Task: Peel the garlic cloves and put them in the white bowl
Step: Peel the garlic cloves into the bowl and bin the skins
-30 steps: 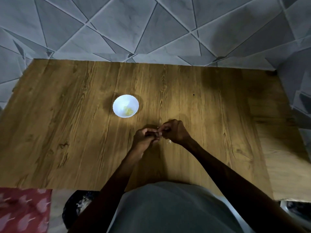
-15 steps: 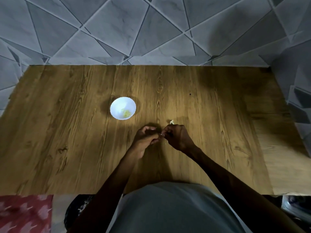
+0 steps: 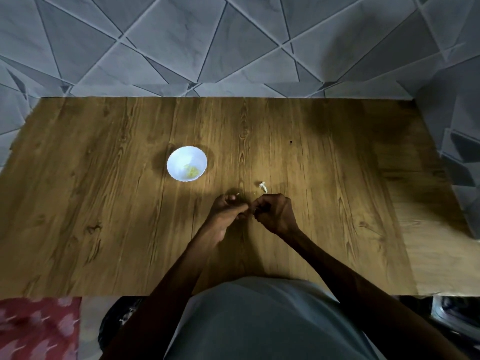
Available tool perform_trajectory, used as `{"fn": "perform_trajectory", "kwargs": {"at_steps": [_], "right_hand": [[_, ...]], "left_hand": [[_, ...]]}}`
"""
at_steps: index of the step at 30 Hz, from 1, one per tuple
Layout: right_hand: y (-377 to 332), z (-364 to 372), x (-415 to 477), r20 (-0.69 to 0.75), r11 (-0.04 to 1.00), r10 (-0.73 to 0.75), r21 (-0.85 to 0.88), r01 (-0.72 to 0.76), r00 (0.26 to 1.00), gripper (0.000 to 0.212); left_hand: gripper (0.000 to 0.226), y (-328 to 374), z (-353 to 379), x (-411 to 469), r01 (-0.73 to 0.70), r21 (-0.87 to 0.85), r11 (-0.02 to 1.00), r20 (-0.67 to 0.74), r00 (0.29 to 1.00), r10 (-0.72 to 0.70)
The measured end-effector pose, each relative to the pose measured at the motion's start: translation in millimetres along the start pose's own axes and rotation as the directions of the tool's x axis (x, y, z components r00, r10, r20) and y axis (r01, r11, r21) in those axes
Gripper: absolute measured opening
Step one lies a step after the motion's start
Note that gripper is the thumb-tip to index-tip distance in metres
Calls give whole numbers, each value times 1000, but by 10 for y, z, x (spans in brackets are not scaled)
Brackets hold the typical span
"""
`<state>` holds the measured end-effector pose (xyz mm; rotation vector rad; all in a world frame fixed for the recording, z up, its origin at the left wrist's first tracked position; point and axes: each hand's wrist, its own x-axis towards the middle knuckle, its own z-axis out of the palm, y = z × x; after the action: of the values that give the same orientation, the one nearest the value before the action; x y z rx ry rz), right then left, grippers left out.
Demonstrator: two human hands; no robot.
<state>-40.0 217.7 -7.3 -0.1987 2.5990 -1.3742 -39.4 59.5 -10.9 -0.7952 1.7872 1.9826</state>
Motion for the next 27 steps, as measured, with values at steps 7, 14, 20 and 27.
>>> {"fn": "perform_trajectory", "kwargs": {"at_steps": [7, 14, 20, 27], "right_hand": [[-29, -123, 2, 194, 816, 265, 477, -327, 945, 9], [-18, -136, 18, 232, 776, 262, 527, -347, 937, 13], [4, -166, 11, 265, 731, 236, 585, -350, 935, 15], [-11, -200, 68, 124, 905, 142, 386, -180, 982, 12]], "left_hand": [[37, 4, 17, -26, -63, 34, 997, -4, 998, 63], [35, 25, -16, -45, -41, -43, 998, 72, 996, 44], [33, 55, -47, -45, -39, -47, 998, 127, 991, 45], [27, 68, -64, -63, -28, -86, 996, 139, 989, 40]]}}
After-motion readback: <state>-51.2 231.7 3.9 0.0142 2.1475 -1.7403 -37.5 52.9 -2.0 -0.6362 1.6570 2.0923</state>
